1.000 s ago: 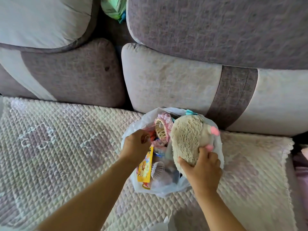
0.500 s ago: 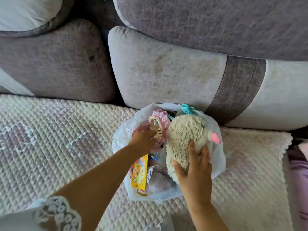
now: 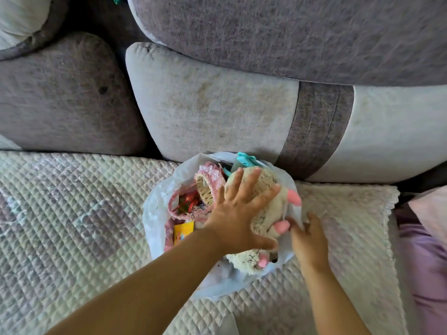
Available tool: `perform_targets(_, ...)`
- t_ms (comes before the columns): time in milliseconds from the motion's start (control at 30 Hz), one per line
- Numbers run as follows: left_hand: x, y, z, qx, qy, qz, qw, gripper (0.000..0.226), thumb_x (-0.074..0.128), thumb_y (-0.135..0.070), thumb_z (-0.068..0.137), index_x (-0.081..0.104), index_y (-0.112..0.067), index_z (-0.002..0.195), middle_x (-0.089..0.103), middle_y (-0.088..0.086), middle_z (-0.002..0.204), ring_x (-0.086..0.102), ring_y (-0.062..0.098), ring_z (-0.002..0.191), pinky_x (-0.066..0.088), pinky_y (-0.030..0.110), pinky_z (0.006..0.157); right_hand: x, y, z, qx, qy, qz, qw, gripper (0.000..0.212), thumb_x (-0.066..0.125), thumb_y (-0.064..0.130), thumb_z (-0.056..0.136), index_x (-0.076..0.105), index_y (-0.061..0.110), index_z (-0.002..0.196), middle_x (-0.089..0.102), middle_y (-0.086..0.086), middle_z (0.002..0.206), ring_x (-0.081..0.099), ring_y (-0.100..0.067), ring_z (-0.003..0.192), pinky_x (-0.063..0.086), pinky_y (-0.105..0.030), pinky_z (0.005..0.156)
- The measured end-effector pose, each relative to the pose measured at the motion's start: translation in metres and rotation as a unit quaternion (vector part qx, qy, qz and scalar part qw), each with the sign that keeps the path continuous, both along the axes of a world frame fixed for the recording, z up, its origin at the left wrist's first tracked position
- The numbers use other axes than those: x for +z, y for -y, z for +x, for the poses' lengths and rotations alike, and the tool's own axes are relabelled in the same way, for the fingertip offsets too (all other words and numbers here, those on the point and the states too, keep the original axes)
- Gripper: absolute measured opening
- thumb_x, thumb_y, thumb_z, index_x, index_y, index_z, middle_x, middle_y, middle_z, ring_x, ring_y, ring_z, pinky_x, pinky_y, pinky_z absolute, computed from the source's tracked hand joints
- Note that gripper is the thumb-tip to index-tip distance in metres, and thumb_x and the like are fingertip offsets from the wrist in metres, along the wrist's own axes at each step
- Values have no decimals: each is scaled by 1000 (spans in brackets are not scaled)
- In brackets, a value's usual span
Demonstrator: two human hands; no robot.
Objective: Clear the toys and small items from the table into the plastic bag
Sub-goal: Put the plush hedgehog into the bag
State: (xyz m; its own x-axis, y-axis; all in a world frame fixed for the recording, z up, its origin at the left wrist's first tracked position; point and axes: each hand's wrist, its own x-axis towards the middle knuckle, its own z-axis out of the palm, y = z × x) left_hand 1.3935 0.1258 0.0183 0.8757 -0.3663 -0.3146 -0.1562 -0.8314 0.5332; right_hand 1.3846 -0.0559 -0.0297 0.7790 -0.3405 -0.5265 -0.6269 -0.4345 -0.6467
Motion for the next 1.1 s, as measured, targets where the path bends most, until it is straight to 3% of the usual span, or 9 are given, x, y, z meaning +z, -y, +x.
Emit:
perform_targets(67,-9,10,3,-34,-33,64,997,111,64,-67,64,-17,-51,139,-41,-13,145,-41,22,133,-14,59,111,-7,7,6,-14,-18,27,999,10,61,22,83,57,14,77,58,-1,74,55,-21,71,40,-30,62)
perform_targets(200,-21,12,9,-34,-59,97,993,113,66,-67,64,-11,-46,143,-33,-14,149,-35,21,137,-7,54,115,5,22,8,-62,39,51,996,41,58,12,85,41,19,48,38,3,51,35,-13,51,29,-27,51)
perform_targets(367,-26,17,18,-19,-68,96,993,109,67,-66,65,-7,-47,143,-26,-18,151,-26,17,140,1,46,116,50,24,-4,-48,158,79,983,17,57,23,89,61,27,73,57,11,60,49,-2,55,42,-26,56)
perform_targets(500,-29,41,25,-4,-84,86,993,106,69,-59,69,-3,-45,145,-25,-17,152,-28,16,139,6,47,116,80,23,-6,-31,219,119,968,12,55,36,84,62,27,80,60,3,67,56,-16,63,47,-32,55)
perform_targets(700,-18,1,21,68,-55,-167,982,62,72,-24,79,47,-33,135,20,-23,147,19,4,140,24,32,115,74,36,5,-45,133,69,988,10,60,14,84,64,23,81,60,-1,70,56,-20,68,42,-28,59)
perform_targets(800,-19,-25,11,120,-3,-124,985,57,70,-25,81,48,-34,133,30,-13,148,29,10,138,26,27,112,75,31,19,5,82,44,996,57,68,22,78,47,25,130,53,6,117,52,-13,108,45,-33,90)
perform_targets(867,-22,-23,6,129,-36,-120,984,61,68,-26,83,41,-41,136,28,-10,151,29,9,138,24,23,109,82,19,37,89,98,12,991,75,72,36,74,35,30,139,38,11,135,36,-8,126,33,-36,106)
perform_targets(1000,-29,0,11,95,-65,-89,989,60,62,-32,87,33,-48,137,22,-15,153,35,10,135,31,33,112,79,-8,83,257,128,-133,948,69,63,42,80,37,21,140,37,-1,147,35,-23,134,29,-44,111)
perform_targets(1100,-27,-4,19,114,-97,-191,970,49,62,-29,87,47,-43,131,33,-18,146,37,0,129,30,20,108,67,-23,104,307,63,-215,925,61,57,42,84,38,22,138,41,-2,144,39,-30,128,33,-45,105)
